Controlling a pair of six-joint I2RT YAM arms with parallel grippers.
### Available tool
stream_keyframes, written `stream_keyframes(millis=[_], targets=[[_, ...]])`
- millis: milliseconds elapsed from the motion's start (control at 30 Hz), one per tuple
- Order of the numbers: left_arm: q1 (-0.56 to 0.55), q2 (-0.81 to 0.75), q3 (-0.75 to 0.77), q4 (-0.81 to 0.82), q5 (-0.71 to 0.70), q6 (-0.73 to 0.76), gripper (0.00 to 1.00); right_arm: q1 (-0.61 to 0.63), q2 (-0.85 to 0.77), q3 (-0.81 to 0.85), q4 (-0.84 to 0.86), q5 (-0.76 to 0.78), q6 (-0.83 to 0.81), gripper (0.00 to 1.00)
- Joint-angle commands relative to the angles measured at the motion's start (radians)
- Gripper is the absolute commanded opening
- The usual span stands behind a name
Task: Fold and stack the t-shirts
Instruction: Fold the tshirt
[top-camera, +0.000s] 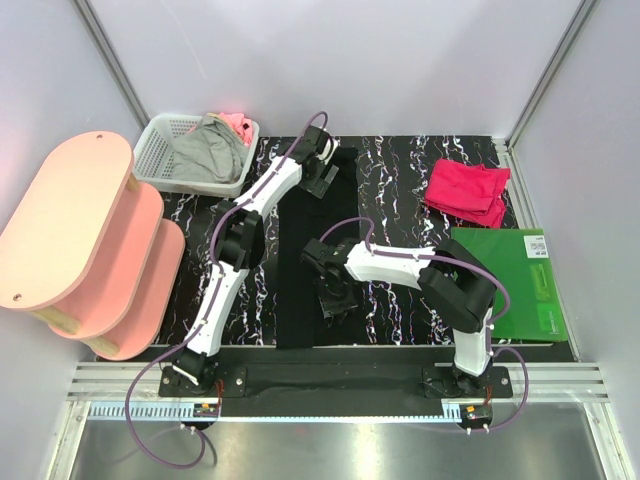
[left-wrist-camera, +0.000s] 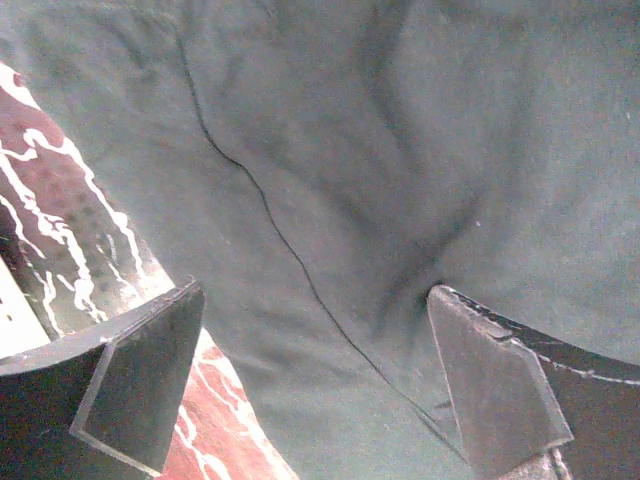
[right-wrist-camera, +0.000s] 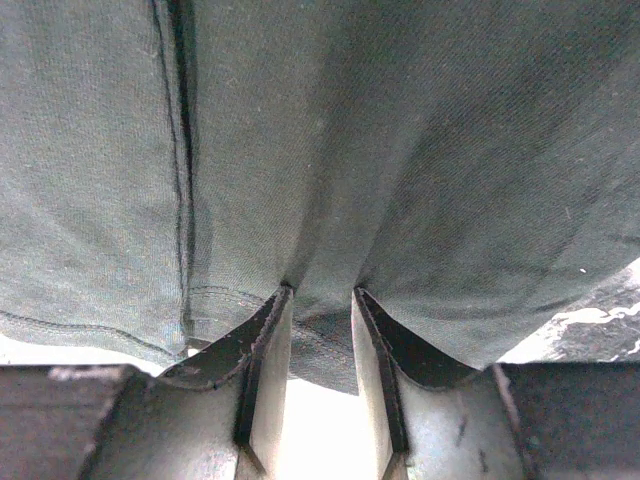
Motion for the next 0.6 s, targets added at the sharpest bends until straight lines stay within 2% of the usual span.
stream_keyframes(millis=[0,167,267,433,533,567], targets=[[0.010,-0.036,0.041,0.080,-0.047,0.011,0.99,0.005,0.025,0.016,0.063,-0.004,-0.020,0.38],[0.003,-0.148,-0.032,0.077,0.004,0.043,0.99,0.005,0.025,0.033,0.067,-0.014,-0.032,0.38],[-0.013,-0.295,-0.104,0.052,0.058,0.091,0.99,0.007,0.014,0.029,0.078,-0.035,-0.040,0.40],[-0.020,-0.429,-0.167,-0.060,0.084,0.120,0.99,0.022,0.031,0.064,0.081,-0.082,-0.040,0.41],[0.012,-0.554,-0.239,-0.086,0.088,0.105,0.99,0.044,0.008,0.087,0.074,-0.064,-0.053,0.43],[0.029,-0.635,-0.273,-0.095,0.126,0.084,0.99,0.048,-0.019,0.096,0.049,-0.040,-0.058,0.46]])
